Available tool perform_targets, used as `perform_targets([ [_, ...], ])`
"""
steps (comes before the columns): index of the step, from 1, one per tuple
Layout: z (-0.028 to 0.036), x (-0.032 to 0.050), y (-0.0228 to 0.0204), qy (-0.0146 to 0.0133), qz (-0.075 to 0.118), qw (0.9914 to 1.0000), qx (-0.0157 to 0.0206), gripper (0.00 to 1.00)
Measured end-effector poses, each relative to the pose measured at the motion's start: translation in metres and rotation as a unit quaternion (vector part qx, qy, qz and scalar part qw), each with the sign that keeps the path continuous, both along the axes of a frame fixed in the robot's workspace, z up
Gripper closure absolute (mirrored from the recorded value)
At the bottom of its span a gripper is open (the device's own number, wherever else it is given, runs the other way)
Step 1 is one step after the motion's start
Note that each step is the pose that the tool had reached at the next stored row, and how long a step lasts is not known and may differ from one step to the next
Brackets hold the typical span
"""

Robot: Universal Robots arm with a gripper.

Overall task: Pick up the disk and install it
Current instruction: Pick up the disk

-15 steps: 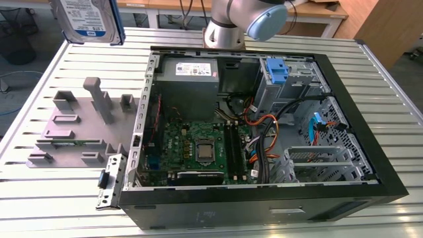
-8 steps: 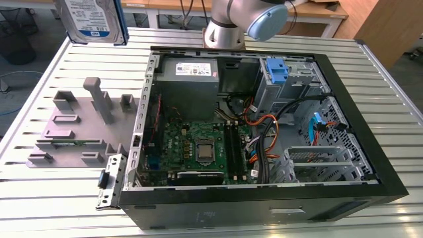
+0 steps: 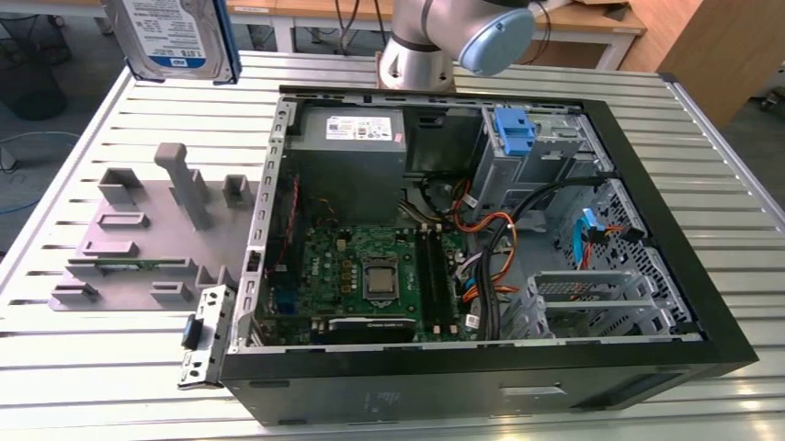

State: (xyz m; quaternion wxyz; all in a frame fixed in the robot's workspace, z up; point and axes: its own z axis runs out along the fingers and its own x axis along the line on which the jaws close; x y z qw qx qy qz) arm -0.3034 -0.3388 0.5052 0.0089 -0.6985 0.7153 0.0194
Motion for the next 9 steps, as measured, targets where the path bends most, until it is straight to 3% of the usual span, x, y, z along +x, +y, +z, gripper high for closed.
perform_targets([
  [9, 0.0000, 0.0052, 0.0000, 0.0000, 0.000, 1.00000, 0.0000, 0.65],
])
